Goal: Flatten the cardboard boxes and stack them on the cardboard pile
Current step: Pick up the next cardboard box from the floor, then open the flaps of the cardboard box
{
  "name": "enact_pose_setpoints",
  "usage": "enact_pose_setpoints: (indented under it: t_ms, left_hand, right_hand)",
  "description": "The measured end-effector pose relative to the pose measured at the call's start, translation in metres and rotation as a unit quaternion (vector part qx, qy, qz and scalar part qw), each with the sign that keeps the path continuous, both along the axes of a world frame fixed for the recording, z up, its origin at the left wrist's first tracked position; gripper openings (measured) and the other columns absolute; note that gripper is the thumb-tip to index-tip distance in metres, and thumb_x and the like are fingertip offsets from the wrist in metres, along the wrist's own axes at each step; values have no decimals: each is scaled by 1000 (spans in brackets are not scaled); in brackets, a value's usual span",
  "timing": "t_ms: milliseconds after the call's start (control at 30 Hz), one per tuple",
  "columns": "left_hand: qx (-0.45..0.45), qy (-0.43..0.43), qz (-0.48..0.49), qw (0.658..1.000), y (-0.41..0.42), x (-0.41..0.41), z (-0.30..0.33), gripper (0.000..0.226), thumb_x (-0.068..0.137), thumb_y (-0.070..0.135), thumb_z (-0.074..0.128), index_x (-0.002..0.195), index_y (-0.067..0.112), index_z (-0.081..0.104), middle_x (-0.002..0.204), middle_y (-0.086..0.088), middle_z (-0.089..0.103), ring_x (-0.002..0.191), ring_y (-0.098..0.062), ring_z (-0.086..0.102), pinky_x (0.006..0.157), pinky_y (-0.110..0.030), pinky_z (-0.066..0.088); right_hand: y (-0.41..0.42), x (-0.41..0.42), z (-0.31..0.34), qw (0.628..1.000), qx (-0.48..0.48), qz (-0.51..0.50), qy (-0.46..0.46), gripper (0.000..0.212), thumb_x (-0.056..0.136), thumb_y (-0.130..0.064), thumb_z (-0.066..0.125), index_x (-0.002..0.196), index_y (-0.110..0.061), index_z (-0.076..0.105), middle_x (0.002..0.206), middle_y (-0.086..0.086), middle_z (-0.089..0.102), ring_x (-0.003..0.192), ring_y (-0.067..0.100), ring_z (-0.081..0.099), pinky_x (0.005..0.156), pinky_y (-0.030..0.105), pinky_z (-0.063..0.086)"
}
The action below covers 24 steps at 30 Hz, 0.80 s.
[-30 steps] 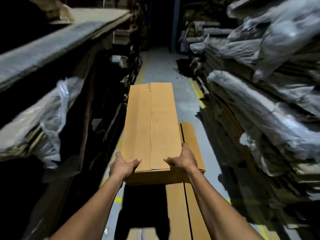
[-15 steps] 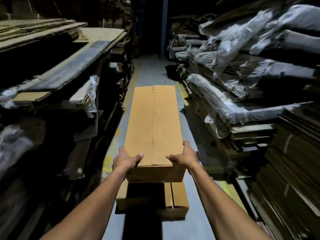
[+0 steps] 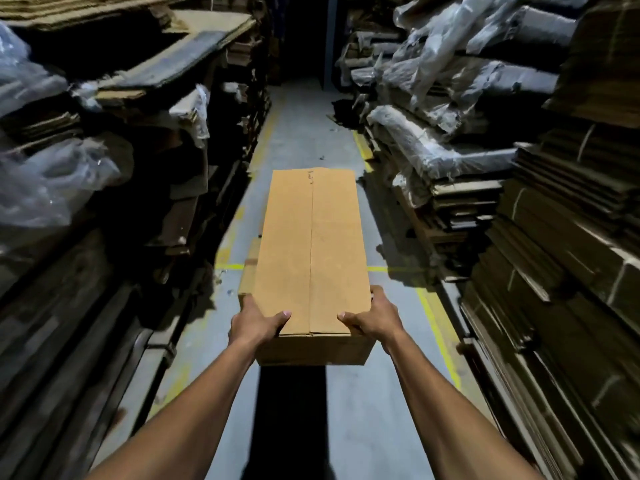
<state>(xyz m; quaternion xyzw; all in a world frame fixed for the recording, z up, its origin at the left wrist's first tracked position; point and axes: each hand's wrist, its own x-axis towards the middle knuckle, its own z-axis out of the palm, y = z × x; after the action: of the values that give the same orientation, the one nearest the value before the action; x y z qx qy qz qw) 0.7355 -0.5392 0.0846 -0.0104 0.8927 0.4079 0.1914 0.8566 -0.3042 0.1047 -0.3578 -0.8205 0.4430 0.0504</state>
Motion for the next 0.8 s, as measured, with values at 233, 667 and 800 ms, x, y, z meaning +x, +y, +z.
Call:
enact_pose_setpoints:
  t_ms: [233, 667, 800]
  left_hand:
    - [-31, -25, -31, 999, -50, 113, -125, 82, 82, 59, 80, 141, 21, 38, 128, -15, 59, 113, -40, 60, 93, -53, 57]
    - [-63, -40, -81, 994, -66, 231, -476, 92, 83, 60, 78, 151, 19, 32, 139, -14, 59, 124, -37, 58, 98, -48, 56]
    - [-75, -47, -114, 990, -63, 252, -551, 96, 86, 58, 77, 155, 17, 24, 146, -15, 55, 128, -37, 57, 100, -45, 55]
  right_hand:
    - [-53, 120, -134, 999, -24, -9, -42, 83, 65, -47, 95, 128, -27, 46, 121, -1, 66, 113, 26, 64, 98, 46, 56]
    - [-64, 240, -485, 994, -47, 12, -98, 79, 70, -47, 93, 131, -25, 46, 117, -2, 63, 108, 24, 63, 96, 42, 57]
    - [-62, 262, -559, 992, -64, 16, -107, 74, 75, -41, 92, 132, -22, 48, 118, 0, 60, 107, 24, 61, 93, 40, 57]
